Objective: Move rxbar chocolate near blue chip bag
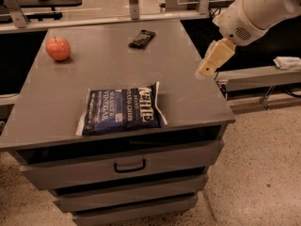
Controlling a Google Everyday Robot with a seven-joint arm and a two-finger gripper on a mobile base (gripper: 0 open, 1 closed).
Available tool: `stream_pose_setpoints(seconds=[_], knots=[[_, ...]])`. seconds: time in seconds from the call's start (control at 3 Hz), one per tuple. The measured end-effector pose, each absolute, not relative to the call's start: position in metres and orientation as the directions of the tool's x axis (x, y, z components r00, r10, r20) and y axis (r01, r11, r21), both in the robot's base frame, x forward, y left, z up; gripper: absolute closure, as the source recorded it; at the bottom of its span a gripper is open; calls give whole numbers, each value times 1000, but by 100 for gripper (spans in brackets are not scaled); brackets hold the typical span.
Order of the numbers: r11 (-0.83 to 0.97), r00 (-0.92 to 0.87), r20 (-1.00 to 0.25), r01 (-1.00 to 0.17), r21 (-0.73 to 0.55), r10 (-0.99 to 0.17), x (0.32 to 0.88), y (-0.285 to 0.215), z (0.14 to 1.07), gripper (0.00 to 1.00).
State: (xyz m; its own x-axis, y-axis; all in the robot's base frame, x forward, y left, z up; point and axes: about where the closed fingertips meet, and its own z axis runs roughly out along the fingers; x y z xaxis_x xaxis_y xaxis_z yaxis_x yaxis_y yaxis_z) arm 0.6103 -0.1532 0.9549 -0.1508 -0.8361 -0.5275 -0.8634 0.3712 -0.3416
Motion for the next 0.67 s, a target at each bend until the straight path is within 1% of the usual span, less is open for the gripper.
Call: stream_pose_setpoints(seconds=[0.33, 0.67], knots=[[371, -151, -527, -863, -342, -836, 610, -153, 955, 0], [406, -158, -567, -847, -343, -808, 623, -145, 952, 0]])
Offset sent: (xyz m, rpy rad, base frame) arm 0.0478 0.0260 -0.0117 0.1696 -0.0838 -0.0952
